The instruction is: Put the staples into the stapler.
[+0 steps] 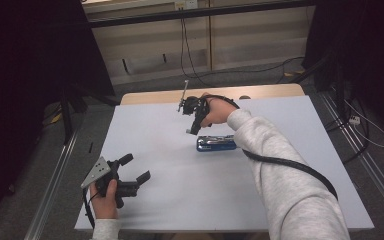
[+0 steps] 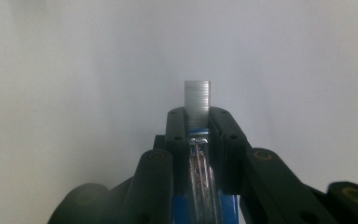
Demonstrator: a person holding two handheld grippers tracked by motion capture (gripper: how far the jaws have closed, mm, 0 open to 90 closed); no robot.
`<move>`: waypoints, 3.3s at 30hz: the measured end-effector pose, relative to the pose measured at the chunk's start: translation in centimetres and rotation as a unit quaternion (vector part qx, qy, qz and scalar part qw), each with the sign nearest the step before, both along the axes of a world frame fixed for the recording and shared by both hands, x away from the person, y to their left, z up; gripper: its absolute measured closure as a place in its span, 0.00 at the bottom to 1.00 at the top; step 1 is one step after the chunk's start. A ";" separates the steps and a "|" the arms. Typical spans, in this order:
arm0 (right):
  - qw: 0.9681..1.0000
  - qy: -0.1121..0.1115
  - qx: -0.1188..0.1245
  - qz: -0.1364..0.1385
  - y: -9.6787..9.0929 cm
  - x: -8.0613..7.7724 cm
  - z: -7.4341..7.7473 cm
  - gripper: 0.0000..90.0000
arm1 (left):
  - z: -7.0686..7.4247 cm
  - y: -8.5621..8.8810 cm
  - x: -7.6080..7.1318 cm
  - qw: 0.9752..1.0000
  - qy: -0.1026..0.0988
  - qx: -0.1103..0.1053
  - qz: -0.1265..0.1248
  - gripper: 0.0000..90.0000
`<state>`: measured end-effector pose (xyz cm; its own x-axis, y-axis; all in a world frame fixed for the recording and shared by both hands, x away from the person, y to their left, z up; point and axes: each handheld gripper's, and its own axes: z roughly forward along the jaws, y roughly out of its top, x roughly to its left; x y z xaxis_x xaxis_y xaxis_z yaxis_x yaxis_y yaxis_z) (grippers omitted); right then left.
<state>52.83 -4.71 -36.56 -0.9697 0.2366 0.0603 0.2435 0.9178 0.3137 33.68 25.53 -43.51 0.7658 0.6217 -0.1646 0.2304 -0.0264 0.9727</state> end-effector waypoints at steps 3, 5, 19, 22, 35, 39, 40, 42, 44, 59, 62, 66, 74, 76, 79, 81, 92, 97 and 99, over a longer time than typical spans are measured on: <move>1.000 0.003 0.000 -0.003 0.0 -0.1 0.0 0.87 | 0.0 0.1 0.0 1.000 -0.001 0.000 0.001 0.02; 1.000 0.002 0.001 -0.007 -0.1 -0.1 0.0 0.87 | 0.0 0.1 0.0 1.000 -0.002 0.001 0.002 0.02; 1.000 0.003 0.000 -0.010 -1.2 -0.2 0.2 0.87 | 0.0 0.1 -0.1 1.000 0.000 0.004 0.004 0.02; 1.000 0.002 -0.005 -0.009 -1.4 -0.2 0.1 0.87 | 0.0 0.1 -0.1 1.000 0.001 0.007 0.004 0.02; 1.000 0.001 -0.010 -0.008 -2.5 -0.2 -0.3 0.87 | 0.0 0.0 -0.1 1.000 0.000 0.012 0.003 0.02; 1.000 0.000 -0.011 -0.007 -2.9 -0.3 -0.4 0.87 | 0.0 0.0 -0.1 1.000 0.001 0.013 0.003 0.02; 1.000 0.003 -0.010 -0.012 -3.0 -0.4 -0.4 0.87 | 0.0 0.0 -0.1 1.000 0.002 0.013 0.003 0.02; 1.000 0.000 -0.010 -0.009 -3.2 -0.3 -0.4 0.87 | 0.0 0.0 -0.1 1.000 -0.001 0.016 0.004 0.02; 1.000 0.003 -0.015 -0.015 -3.3 -0.5 -0.3 0.87 | 0.0 0.0 -0.1 1.000 -0.001 0.016 0.003 0.02; 1.000 0.003 -0.015 -0.005 -3.4 -0.5 -0.5 0.87 | 0.0 -0.1 -0.1 1.000 0.001 0.013 0.002 0.02; 1.000 0.007 -0.016 -0.005 -3.4 -0.6 -0.6 0.87 | 0.0 -0.1 -0.2 1.000 0.003 0.012 0.002 0.02; 1.000 0.003 -0.007 -0.001 -3.5 -0.5 -1.0 0.87 | 0.0 0.0 -0.1 1.000 0.000 0.015 0.003 0.02; 1.000 0.009 -0.002 -0.009 -3.7 -0.6 -1.5 0.87 | 0.0 -0.1 -0.2 1.000 0.000 0.014 0.003 0.02; 1.000 0.006 0.000 -0.002 -3.9 -0.5 -1.6 0.87 | 0.0 -0.1 -0.2 1.000 0.000 0.014 0.003 0.02; 1.000 0.009 0.003 -0.001 -4.0 -0.5 -1.8 0.87 | 0.0 -0.2 -0.2 1.000 -0.001 0.017 0.003 0.02; 1.000 0.013 0.006 -0.002 -4.1 -0.5 -1.9 0.87 | 0.0 -0.2 -0.1 1.000 -0.001 0.017 0.000 0.02; 1.000 0.012 0.000 0.005 -3.9 -0.6 -2.7 0.87 | 0.0 -0.3 -0.1 1.000 0.001 0.020 0.000 0.02; 1.000 0.013 -0.009 0.001 -4.0 -0.6 -2.8 0.87 | -0.1 -0.3 -0.1 1.000 0.000 0.021 -0.002 0.02; 1.000 0.014 -0.006 0.000 -4.0 -0.6 -2.9 0.87 | 0.0 -0.4 -0.1 1.000 -0.001 0.021 -0.002 0.02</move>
